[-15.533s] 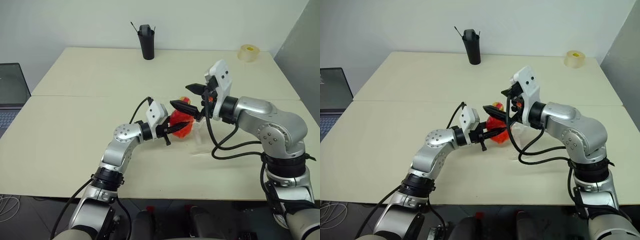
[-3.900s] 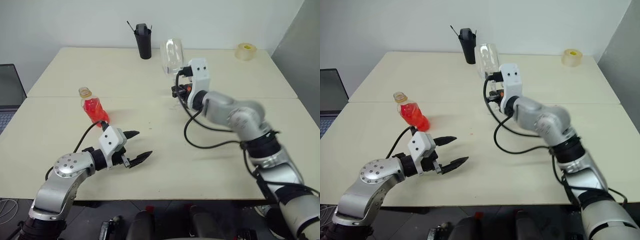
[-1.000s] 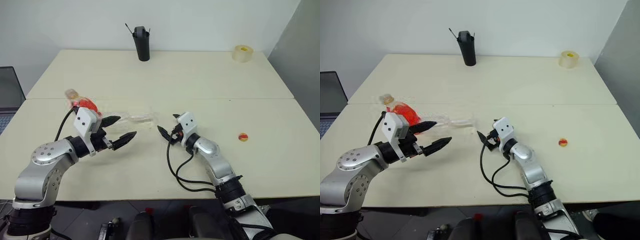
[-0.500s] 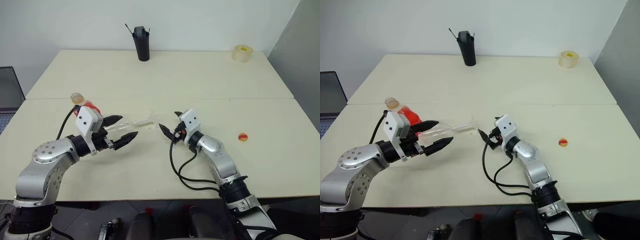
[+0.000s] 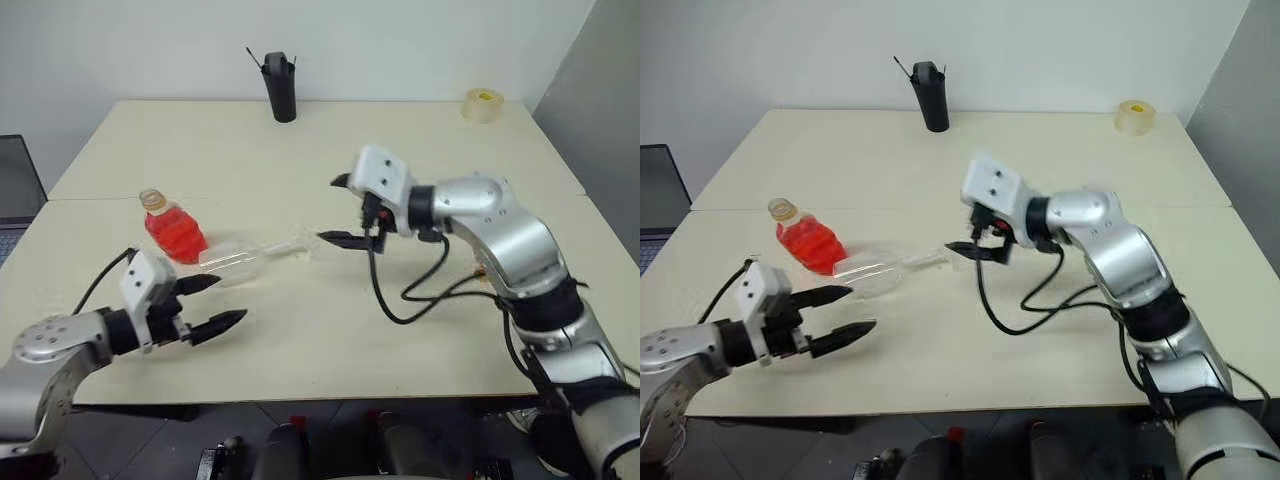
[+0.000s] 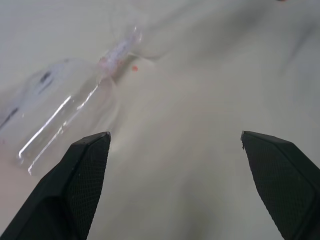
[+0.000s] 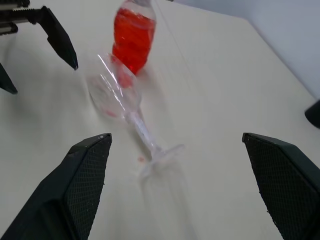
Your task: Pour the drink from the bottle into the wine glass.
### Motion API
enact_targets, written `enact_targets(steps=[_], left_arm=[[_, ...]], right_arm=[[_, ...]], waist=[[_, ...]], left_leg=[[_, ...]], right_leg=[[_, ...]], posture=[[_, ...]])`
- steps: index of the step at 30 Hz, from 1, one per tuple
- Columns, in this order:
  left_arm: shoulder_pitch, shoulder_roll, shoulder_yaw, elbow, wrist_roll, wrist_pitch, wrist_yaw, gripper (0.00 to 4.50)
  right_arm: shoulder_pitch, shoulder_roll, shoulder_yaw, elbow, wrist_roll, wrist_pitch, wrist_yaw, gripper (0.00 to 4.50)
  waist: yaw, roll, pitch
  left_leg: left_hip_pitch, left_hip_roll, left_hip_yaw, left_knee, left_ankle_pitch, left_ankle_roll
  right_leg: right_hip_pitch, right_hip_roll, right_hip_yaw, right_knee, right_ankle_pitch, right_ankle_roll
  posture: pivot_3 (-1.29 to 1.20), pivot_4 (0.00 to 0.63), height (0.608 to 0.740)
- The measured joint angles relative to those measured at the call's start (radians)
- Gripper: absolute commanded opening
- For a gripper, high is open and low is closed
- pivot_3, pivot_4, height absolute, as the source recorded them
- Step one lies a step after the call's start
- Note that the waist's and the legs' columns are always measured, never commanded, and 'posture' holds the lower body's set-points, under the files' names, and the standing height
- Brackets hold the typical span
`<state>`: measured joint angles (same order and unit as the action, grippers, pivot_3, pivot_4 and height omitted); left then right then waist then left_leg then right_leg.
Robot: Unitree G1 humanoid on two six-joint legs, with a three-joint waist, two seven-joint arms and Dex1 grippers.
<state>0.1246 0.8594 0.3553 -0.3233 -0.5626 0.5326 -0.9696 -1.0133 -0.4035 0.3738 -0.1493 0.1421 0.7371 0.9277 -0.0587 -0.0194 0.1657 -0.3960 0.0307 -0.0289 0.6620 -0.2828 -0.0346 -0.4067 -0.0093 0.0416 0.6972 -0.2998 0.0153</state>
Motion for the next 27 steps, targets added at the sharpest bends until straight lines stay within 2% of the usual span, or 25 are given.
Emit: enact_targets(steps=[5,13,20,27], left_arm=[[0.028,-0.042,0.013,-0.019,0.011,-0.013,0.044,4.50],[0.108,-0.152,-0.001,-0.119,0.013,-0.014,0.145,4.50],[0.159,-0.188,0.005,-0.172,0.012,-0.015,0.191,4.50],[0.196,-0.213,0.005,-0.213,0.011,-0.015,0.223,4.50]], right_arm=[[-0.187,0.128,0.145,0.235,-0.031,0.044,0.060,4.47],[-0.301,0.263,0.345,0.706,-0.183,-0.066,0.170,4.47],[-0.421,0.390,0.327,1.053,-0.272,-0.242,0.162,4.47],[-0.453,0.414,0.278,1.160,-0.326,-0.356,0.162,4.47]], waist=[[0.002,0.000,0.000],[0.004,-0.001,-0.001],[0.000,-0.001,0.000],[0.001,-0.001,0.000]], left_leg=[[-0.001,-0.001,0.000,0.000,0.000,0.000],[-0.002,-0.002,-0.001,0.000,0.000,0.000],[-0.002,-0.002,0.000,-0.001,0.000,0.000],[-0.003,-0.002,-0.001,-0.001,0.000,0.000]], right_leg=[[0.000,-0.002,-0.001,0.000,0.000,0.000],[-0.001,-0.005,-0.001,0.000,0.000,0.000],[-0.002,-0.005,-0.001,0.000,0.000,0.000],[-0.002,-0.005,0.000,0.000,0.000,0.000]], posture=[[0.00,0.150,0.740],[0.00,0.150,0.740],[0.00,0.150,0.740],[0.00,0.150,0.740]])
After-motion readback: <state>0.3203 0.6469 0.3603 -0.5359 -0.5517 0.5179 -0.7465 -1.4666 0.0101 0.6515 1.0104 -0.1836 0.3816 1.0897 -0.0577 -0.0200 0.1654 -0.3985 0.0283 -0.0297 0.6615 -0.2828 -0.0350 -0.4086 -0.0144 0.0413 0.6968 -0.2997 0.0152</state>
